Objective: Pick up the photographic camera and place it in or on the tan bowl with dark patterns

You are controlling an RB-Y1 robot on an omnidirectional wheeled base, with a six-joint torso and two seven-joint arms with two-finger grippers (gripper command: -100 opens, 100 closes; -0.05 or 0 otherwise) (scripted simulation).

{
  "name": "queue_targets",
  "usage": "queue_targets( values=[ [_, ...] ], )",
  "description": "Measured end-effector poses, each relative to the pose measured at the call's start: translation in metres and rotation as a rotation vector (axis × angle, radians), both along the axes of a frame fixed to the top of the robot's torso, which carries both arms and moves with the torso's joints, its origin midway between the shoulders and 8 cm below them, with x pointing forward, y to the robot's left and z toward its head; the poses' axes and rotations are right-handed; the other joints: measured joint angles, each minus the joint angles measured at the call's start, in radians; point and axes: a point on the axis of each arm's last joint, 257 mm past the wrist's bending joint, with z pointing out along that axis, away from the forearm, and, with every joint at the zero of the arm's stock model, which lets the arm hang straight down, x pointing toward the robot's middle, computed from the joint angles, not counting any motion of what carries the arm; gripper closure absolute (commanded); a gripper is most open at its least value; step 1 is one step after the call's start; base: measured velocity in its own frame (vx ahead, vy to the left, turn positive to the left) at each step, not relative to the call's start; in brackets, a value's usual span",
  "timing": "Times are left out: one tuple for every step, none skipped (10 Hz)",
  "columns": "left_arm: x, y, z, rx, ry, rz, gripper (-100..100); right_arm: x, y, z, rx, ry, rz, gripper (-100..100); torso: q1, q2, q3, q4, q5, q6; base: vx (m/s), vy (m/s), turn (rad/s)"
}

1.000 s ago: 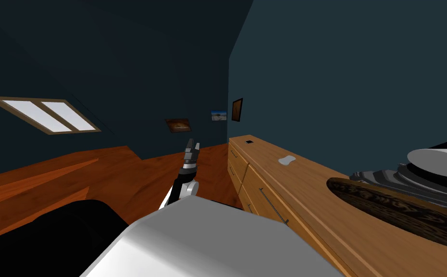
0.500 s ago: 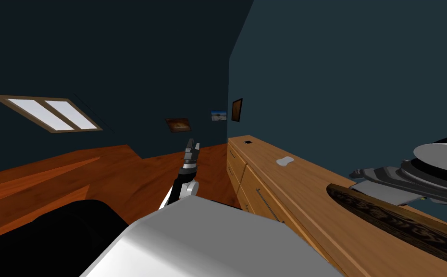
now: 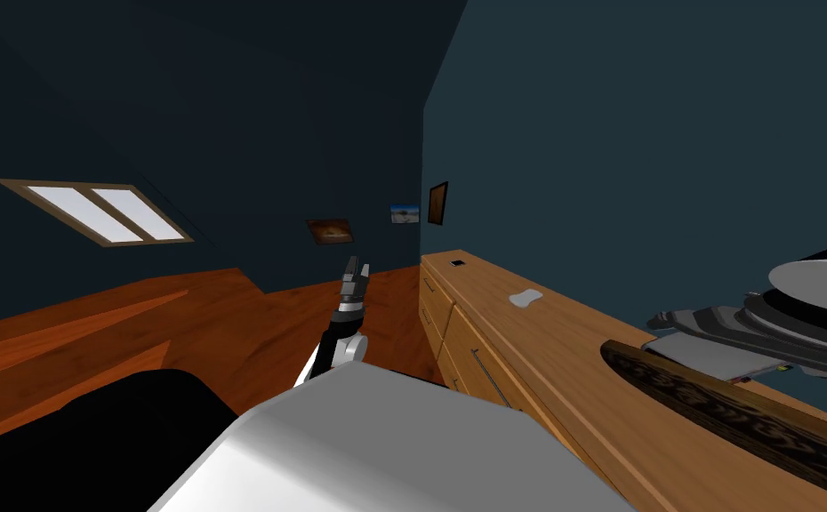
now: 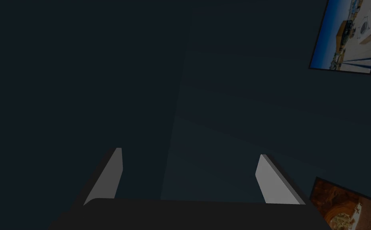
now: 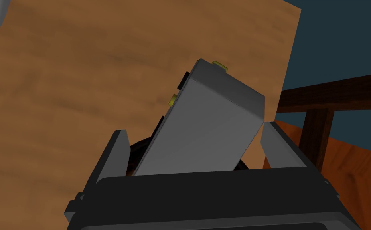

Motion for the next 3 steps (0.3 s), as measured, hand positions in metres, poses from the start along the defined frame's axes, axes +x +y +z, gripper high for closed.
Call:
queue_targets(
  values=[
    [0.0,0.0,0.0,0.0,0.0,0.0,0,0.0,0.0,0.0,0.0,0.0,0.0,0,0.0,0.0,0.0,0.0,0.0,0.0,0.0,0.0,0.0],
    [0.0,0.0,0.0,0.0,0.0,0.0,0,0.0,0.0,0.0001,0.0,0.0,0.0,0,0.0,0.0,0.0,0.0,0.0,0.0,0.0,0.0,0.0],
    [0.0,0.0,0.0,0.0,0.0,0.0,0,-0.0001,0.0,0.0001,0.0,0.0,0.0,0,0.0,-0.001,0.0,0.0,0.0,0.0,0.0,0.0,0.0]
  ],
)
